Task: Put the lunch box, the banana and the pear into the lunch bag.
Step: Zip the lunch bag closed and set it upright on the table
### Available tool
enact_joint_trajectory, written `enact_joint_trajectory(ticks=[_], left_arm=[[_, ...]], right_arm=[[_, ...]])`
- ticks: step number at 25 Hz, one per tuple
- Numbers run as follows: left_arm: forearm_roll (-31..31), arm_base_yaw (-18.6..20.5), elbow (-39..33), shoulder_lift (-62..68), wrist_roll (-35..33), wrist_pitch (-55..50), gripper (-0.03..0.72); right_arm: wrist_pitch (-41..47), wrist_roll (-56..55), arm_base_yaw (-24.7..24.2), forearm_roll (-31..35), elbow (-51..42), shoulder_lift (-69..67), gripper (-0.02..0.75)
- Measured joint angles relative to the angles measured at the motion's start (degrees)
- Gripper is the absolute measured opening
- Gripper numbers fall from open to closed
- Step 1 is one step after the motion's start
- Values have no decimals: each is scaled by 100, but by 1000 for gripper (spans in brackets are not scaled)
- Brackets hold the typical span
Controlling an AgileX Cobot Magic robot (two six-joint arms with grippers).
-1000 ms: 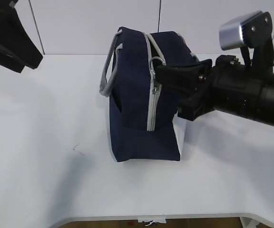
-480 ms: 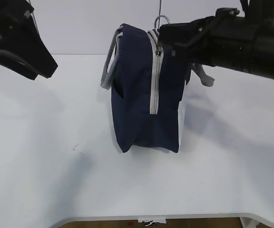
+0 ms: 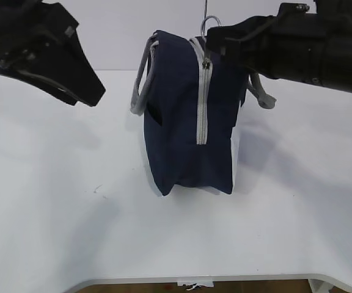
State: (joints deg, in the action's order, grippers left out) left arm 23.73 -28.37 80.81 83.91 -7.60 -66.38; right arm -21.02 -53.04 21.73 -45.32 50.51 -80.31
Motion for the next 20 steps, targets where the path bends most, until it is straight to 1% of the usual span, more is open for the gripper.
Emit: enact_joint_trajectory(ticks=[4, 11, 20], left_arm=[[-102, -157, -133, 92, 0, 309, 297], [-112, -341, -441, 102, 0, 1201, 311], [-91, -617, -480, 369, 0, 1732, 312]], right_arm=[[49, -210, 0, -19, 127, 0, 1], [246, -704, 0, -32, 371, -35, 1], [279, -754, 0, -163, 385, -57, 1]])
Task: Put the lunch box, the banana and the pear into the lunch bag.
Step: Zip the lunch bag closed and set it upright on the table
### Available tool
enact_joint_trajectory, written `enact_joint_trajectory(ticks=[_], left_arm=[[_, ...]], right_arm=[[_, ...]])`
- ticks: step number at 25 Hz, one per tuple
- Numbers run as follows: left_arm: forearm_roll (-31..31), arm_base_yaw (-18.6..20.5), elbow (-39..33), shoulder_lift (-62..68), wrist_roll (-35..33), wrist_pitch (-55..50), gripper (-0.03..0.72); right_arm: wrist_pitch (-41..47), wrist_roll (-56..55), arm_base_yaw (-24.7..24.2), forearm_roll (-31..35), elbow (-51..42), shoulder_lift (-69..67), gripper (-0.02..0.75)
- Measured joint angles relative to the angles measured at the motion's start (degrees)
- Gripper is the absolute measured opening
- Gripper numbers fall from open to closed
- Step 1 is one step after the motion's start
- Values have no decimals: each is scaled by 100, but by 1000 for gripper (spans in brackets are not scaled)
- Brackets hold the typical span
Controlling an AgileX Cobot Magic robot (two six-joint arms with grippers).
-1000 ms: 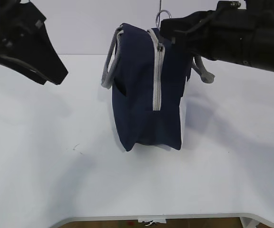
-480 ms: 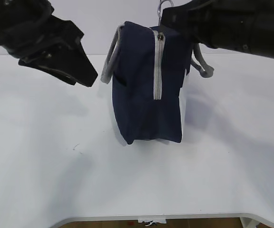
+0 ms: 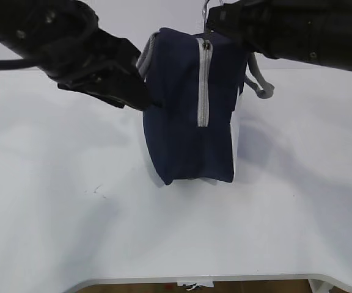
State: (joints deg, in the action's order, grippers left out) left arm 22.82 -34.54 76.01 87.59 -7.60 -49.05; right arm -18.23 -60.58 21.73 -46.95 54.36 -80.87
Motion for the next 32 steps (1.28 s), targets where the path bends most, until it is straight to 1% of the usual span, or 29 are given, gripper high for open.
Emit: enact_joint_trajectory(ticks=[4, 8, 15, 23, 25, 29, 32], left_arm=[[0, -148, -8, 215, 0, 44, 312], [0, -213, -13, 237, 0, 162, 313], [0, -213, -13, 243, 0, 699, 313], [-22, -213, -13, 243, 0, 1335, 316], [-22, -213, -13, 243, 0, 1458, 337], [-1, -213, -13, 362, 0, 1723, 430], [136, -213, -13, 556, 0, 1923, 453]], right_arm=[[0, -148, 0, -259, 4, -25, 1], [0, -207, 0, -362, 13, -38, 1], [36, -389, 0, -318, 42, -38, 1], [323, -771, 0, -306, 442, -69, 1], [361, -841, 0, -306, 486, -69, 1], [363, -1028, 0, -306, 497, -69, 1], [363, -1108, 0, -296, 497, -69, 1]])
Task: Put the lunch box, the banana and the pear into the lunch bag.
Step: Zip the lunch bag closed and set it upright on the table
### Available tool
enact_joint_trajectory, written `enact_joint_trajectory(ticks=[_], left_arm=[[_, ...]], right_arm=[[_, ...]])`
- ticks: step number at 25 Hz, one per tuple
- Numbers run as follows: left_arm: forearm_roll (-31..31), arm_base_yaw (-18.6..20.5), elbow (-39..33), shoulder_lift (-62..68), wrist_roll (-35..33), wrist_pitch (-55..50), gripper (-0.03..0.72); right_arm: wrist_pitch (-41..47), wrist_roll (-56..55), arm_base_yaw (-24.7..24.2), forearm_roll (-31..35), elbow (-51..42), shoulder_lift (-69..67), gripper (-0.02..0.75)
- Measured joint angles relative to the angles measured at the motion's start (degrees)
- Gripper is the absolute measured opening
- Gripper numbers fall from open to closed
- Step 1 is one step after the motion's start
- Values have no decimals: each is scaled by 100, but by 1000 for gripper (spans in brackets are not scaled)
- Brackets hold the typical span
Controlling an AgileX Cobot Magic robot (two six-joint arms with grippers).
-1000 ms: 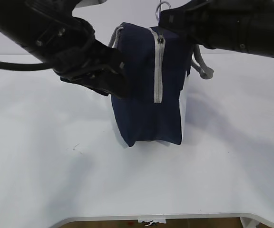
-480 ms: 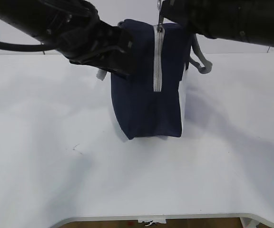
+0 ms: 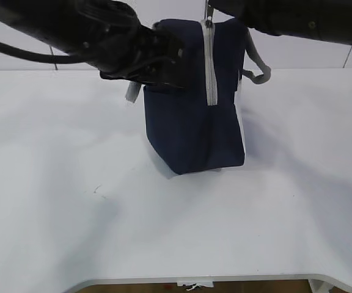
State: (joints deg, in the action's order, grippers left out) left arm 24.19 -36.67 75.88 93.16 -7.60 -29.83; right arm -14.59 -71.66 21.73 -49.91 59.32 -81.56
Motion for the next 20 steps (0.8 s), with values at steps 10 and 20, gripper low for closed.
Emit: enact_joint_trajectory(ticks=[10, 20], left_arm=[[267, -4, 0, 395, 3, 618, 158], [-1289, -4, 0, 36, 12, -294, 0]], right_arm=[[10, -46, 0, -72, 0, -16, 1], [-72, -66, 8, -592, 3, -19, 1]])
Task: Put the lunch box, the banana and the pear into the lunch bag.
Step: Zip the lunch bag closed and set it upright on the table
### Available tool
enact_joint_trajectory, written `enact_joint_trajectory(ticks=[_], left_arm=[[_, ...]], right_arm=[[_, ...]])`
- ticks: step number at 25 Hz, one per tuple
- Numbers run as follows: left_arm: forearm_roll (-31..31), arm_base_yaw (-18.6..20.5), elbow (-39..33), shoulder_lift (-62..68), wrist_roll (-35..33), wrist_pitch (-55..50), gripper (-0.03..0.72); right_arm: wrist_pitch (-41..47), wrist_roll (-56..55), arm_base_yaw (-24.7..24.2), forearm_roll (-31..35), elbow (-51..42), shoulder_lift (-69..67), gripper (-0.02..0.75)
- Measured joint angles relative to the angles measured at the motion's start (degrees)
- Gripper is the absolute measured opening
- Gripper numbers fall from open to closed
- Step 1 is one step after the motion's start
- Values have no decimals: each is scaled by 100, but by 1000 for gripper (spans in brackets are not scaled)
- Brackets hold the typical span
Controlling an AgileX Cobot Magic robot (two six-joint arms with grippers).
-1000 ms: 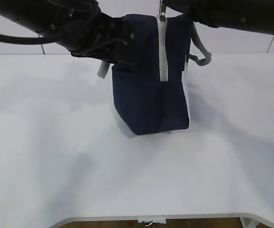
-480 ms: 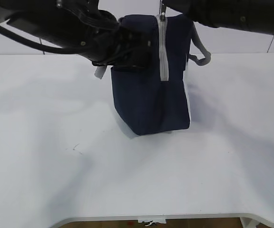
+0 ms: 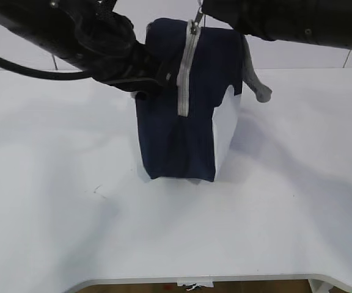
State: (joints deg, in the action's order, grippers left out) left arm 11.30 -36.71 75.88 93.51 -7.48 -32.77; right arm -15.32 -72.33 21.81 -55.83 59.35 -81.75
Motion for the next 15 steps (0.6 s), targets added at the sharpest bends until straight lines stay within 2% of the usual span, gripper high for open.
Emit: enact_joint_trajectory(ticks=[4, 15], left_arm=[[-303, 0, 0, -61, -29, -441, 0], [-391, 0, 10, -338, -168, -1364, -1]], right_arm=[[-10, -11, 4, -56, 13, -9, 1], [73, 12, 25, -144, 223, -268, 1]])
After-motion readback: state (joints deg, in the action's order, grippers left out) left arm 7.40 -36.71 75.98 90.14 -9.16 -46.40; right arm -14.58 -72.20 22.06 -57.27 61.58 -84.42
